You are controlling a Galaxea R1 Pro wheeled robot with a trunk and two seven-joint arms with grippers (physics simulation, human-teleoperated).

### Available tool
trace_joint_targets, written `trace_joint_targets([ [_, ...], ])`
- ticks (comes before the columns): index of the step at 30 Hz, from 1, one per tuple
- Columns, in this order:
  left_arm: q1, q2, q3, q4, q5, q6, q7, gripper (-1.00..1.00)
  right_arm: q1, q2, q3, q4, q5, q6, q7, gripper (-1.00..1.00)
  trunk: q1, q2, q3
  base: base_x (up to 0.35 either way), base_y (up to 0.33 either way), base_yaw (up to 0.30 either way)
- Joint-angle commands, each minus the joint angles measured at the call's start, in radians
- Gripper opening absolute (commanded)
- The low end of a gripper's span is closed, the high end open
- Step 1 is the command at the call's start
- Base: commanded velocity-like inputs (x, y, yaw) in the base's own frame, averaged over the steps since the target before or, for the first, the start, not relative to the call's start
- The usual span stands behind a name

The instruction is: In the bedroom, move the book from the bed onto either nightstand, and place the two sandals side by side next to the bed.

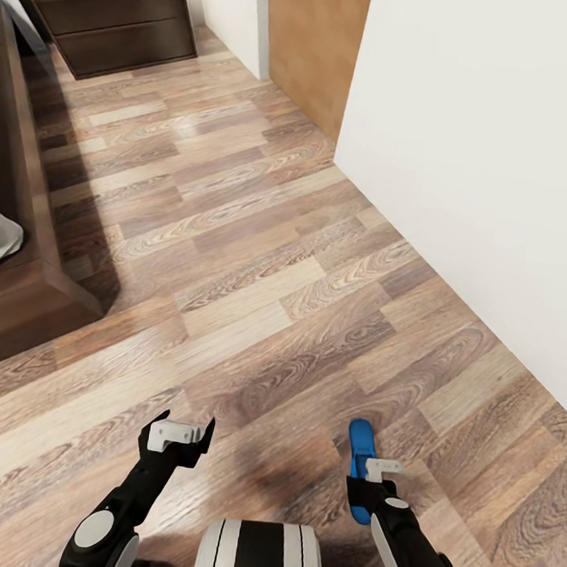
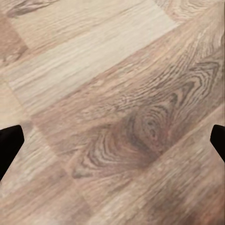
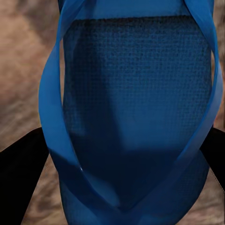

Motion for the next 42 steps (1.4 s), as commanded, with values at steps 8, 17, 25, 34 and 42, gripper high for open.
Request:
trace_joint_targets([
  [8,0.0,0.0,0.0,0.006,0.002,0.006,0.0,1.0,0.0,0.0,0.001,-0.004,0.002,0.006,-0.004,-1.0,-0.004,0.002,0.03,0.0,0.0,0.0],
  [17,0.0,-0.001,0.0,0.022,0.006,0.007,0.0,1.0,0.0,0.001,0.001,-0.005,0.002,0.006,-0.004,-1.0,-0.008,0.004,0.065,0.0,0.0,0.0],
  [25,0.0,-0.003,-0.001,0.028,0.006,0.007,0.0,1.0,0.0,0.0,0.002,-0.009,0.001,0.006,-0.002,-1.0,-0.011,0.006,0.096,0.0,0.0,0.0],
  [34,0.0,-0.003,-0.002,0.028,0.005,0.007,0.0,1.0,0.0,0.001,0.003,-0.01,0.002,0.006,-0.002,-1.0,-0.015,0.008,0.127,0.0,0.0,0.0],
  [42,0.0,-0.003,-0.002,0.028,0.005,0.006,0.0,1.0,0.0,0.0,0.002,-0.01,0.001,0.006,-0.002,-1.0,-0.015,0.008,0.127,0.0,0.0,0.0],
])
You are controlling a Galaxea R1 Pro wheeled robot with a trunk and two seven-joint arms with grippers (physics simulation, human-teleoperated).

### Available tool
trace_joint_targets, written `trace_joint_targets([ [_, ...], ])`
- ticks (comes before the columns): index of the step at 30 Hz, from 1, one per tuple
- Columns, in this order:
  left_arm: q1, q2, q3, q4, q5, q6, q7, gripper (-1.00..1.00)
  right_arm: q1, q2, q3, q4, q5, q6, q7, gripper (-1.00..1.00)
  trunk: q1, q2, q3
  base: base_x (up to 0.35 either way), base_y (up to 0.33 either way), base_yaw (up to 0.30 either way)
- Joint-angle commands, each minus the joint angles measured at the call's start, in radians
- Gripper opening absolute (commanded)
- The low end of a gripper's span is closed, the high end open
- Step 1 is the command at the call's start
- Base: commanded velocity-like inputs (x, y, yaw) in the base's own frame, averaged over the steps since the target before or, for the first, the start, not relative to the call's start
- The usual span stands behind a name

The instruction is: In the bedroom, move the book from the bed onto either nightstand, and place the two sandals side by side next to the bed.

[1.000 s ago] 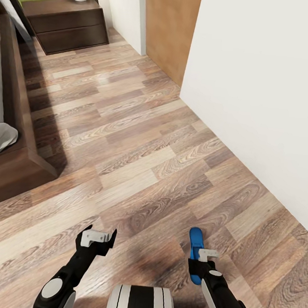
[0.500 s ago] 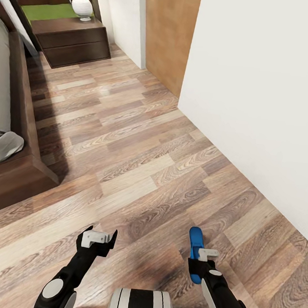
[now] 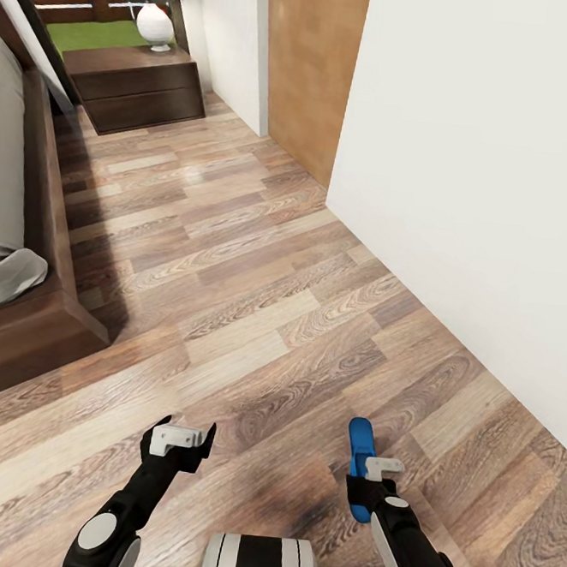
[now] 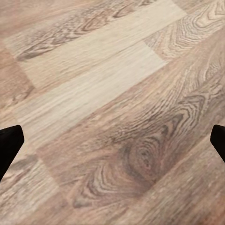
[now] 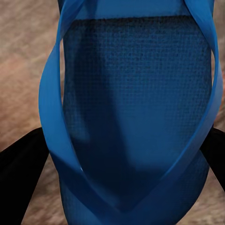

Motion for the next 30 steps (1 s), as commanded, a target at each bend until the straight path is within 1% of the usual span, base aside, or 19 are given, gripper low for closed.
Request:
trace_joint_targets([
  [1,0.0,0.0,0.0,-0.001,0.002,0.006,0.001,1.0,0.0,0.0,0.001,-0.002,0.001,0.006,-0.004,-1.0,0.0,0.0,-0.001,0.0,0.0,0.0],
  [5,0.0,0.0,0.0,-0.001,0.002,0.006,0.001,1.0,0.0,0.001,0.001,-0.001,0.001,0.006,-0.004,-1.0,0.0,0.0,-0.001,0.0,0.0,0.0],
  [9,0.0,0.0,0.0,0.0,0.002,0.006,0.001,1.0,0.0,0.002,0.001,0.012,0.001,0.0,-0.003,-1.0,-0.002,0.001,0.015,0.0,0.0,0.0],
  [11,0.0,-0.001,0.0,0.0,0.003,0.006,0.001,1.0,0.0,0.002,0.001,0.015,0.001,-0.029,-0.003,-1.0,-0.003,0.001,0.023,0.0,0.0,0.0],
  [13,0.0,-0.001,0.0,0.002,0.003,0.007,0.001,1.0,0.0,0.002,0.003,0.017,0.001,-0.075,-0.002,-1.0,-0.004,0.002,0.03,0.0,0.0,0.0],
  [16,0.0,-0.001,-0.001,0.014,0.002,0.006,0.001,1.0,0.0,0.002,0.017,0.016,0.001,-0.09,-0.003,-1.0,-0.005,0.002,0.042,0.0,0.0,0.0],
  [20,0.0,-0.001,0.0,0.019,0.002,0.006,0.001,1.0,0.0,0.002,0.024,0.016,0.001,-0.094,-0.003,-1.0,-0.007,0.003,0.057,0.0,0.0,0.0],
  [30,0.0,-0.001,0.0,0.02,0.002,0.006,0.001,1.0,0.0,0.002,0.026,0.016,0.001,-0.095,-0.003,-1.0,-0.011,0.006,0.096,0.0,0.0,0.0],
])
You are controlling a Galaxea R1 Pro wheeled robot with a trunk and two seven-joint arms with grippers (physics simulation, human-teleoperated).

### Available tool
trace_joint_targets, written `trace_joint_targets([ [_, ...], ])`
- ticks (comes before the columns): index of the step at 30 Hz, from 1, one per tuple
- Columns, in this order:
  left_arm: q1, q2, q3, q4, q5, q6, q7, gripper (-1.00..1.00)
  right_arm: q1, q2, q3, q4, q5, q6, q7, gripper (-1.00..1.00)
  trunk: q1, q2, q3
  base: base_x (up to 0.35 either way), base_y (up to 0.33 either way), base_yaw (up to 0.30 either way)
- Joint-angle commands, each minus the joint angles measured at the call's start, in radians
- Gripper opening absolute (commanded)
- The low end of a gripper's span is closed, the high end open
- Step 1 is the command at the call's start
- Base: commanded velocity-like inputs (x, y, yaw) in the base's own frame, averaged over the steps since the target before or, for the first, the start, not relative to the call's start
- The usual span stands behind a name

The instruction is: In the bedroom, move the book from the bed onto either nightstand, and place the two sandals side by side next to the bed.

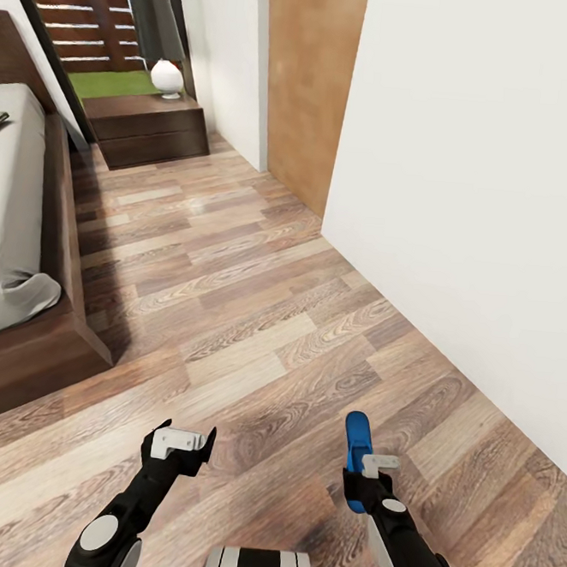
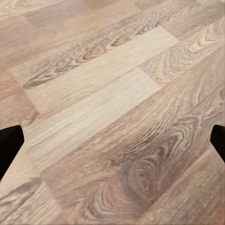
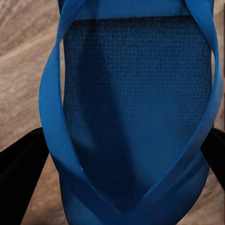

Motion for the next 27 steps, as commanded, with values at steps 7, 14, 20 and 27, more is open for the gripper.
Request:
trace_joint_targets([
  [7,0.0,0.0,0.0,-0.001,0.002,0.006,0.001,1.0,0.0,0.0,0.004,-0.002,0.001,0.007,-0.006,-1.0,-0.003,0.001,0.026,0.0,0.0,0.0],
  [14,0.0,0.0,0.0,0.0,0.002,0.006,-0.001,1.0,0.0,0.0,0.004,-0.002,0.001,0.007,-0.007,-1.0,-0.006,0.003,0.054,0.0,0.0,0.0],
  [20,0.0,0.0,0.0,0.0,0.002,0.006,-0.001,1.0,0.0,0.0,0.004,-0.002,0.001,0.007,-0.007,-1.0,-0.009,0.004,0.077,0.0,0.0,0.0],
  [27,0.0,0.0,0.0,0.0,0.002,0.006,-0.001,1.0,0.0,0.0,0.004,-0.002,0.001,0.007,-0.007,-1.0,-0.012,0.006,0.104,0.0,0.0,0.0],
])
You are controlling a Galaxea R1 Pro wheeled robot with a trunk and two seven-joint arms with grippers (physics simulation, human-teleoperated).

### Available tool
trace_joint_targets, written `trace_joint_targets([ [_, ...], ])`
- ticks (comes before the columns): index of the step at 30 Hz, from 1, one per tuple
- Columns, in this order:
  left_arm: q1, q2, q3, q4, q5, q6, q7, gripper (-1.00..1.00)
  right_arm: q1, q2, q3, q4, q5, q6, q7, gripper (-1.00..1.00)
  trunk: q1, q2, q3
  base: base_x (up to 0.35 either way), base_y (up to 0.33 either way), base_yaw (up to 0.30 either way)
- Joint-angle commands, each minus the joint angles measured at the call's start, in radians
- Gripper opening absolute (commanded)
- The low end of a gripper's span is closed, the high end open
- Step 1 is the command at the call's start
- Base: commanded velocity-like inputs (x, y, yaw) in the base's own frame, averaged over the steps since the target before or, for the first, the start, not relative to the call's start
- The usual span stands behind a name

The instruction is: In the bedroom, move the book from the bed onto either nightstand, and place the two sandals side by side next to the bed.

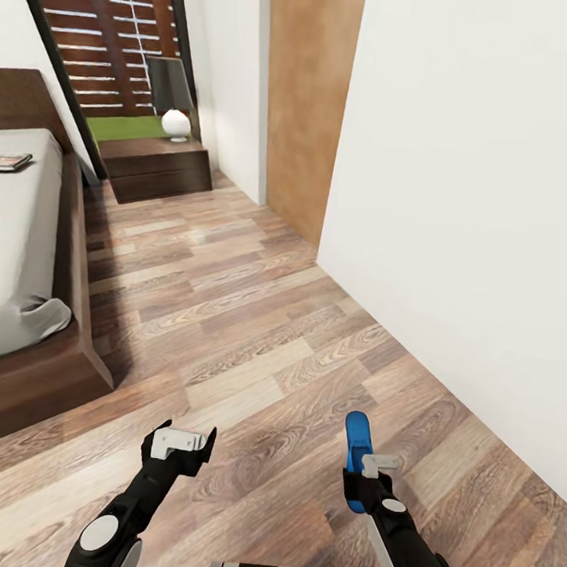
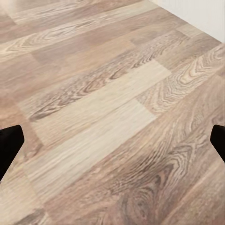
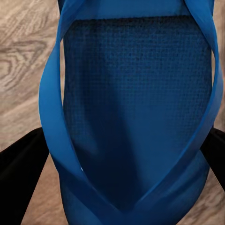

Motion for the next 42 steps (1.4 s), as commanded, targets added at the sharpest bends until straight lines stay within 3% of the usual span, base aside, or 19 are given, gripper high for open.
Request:
trace_joint_targets([
  [1,0.0,0.0,0.0,-0.001,0.002,0.006,0.0,1.0,0.0,0.0,0.003,-0.002,0.001,0.007,-0.006,-1.0,-0.001,0.0,0.003,0.0,0.0,0.0],
  [33,0.0,0.0,0.0,0.003,0.003,0.007,-0.001,1.0,0.0,0.0,0.003,-0.002,0.0,0.006,-0.001,-1.0,-0.015,0.007,0.127,0.0,0.0,0.0],
  [36,0.0,0.003,0.0,0.003,0.023,0.007,-0.002,1.0,0.0,-0.001,0.002,0.001,-0.01,0.005,0.003,-1.0,-0.016,0.008,0.139,0.0,0.0,0.0],
  [39,0.0,0.012,0.003,0.003,0.073,0.007,-0.003,1.0,0.001,-0.005,0.001,0.001,-0.014,0.003,0.073,-1.0,-0.018,0.009,0.15,0.0,0.0,0.0],
  [40,0.0,0.029,0.005,0.002,0.101,0.007,-0.004,1.0,0.003,-0.009,0.0,0.001,-0.016,0.003,0.164,-1.0,-0.018,0.009,0.154,0.0,0.0,0.0],
  [42,0.0,0.051,0.006,0.002,0.126,0.007,-0.004,1.0,0.006,-0.012,-0.002,0.001,-0.018,0.003,0.26,-1.0,-0.019,0.01,0.162,0.0,0.0,0.0],
])
